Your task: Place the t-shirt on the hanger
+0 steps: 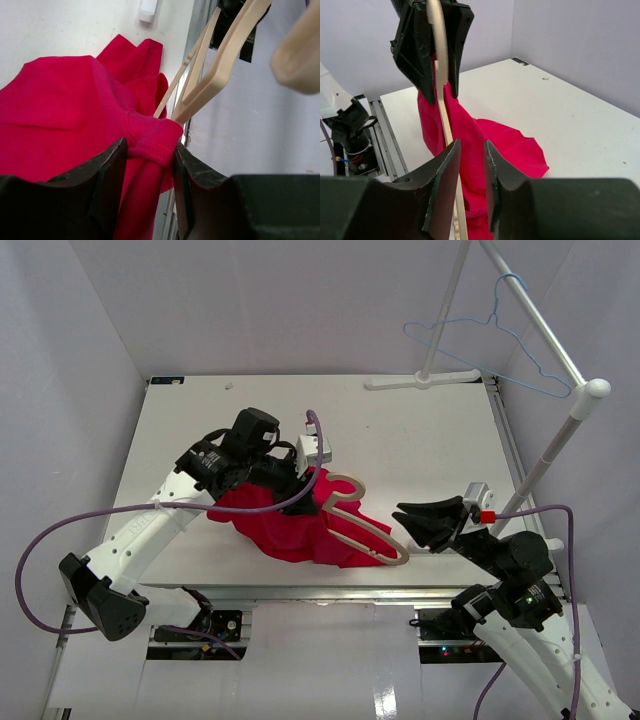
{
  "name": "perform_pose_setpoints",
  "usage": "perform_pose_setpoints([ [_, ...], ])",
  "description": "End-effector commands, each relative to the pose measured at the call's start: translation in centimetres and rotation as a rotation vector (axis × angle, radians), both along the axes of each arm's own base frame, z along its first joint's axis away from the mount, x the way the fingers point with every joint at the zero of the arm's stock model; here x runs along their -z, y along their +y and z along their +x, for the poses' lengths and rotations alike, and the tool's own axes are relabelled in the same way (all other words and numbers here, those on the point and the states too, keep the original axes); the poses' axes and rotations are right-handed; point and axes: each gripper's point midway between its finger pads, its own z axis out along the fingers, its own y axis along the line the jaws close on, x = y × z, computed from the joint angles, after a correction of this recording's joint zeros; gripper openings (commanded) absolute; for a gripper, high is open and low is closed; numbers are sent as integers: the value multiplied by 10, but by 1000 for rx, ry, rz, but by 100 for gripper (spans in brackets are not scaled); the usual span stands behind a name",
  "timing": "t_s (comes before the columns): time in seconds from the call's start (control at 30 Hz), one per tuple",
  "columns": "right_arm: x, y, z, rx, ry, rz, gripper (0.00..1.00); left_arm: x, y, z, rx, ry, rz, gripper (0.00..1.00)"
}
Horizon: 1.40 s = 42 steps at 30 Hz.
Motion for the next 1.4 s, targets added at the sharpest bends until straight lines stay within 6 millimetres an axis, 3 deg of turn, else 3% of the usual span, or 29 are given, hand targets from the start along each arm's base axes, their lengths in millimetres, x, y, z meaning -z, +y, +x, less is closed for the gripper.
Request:
perform_pose_setpoints([
  [0.0, -27, -10, 4, 63, -32, 80, 38, -38, 5, 11, -95, -152, -97, 0],
  [0.17, -30, -13, 9, 96, 19, 112, 52, -49, 12, 22, -200, -212, -123, 0],
  [0.4, -30, -9, 12, 85, 98, 133, 55, -65, 23, 30, -340, -236, -180, 0],
  [0.53, -22, -1, 16, 62, 152, 128, 55, -74, 29, 44, -475, -245, -233, 0],
  [0.7, -16, 7, 26, 52, 227, 139, 53, -98, 42, 54, -652, -253, -375, 0],
  [0.9, -13, 18, 35, 32, 312, 157, 51, -97, 56, 60, -756, -262, -407, 0],
  [1.17, 22, 36, 68, 81, 487, 169, 49, -102, 60, 47, -739, -256, -473, 0],
  [1.37, 31, 49, 85, 91, 547, 206, 48, -95, 61, 42, -731, -251, -485, 0],
])
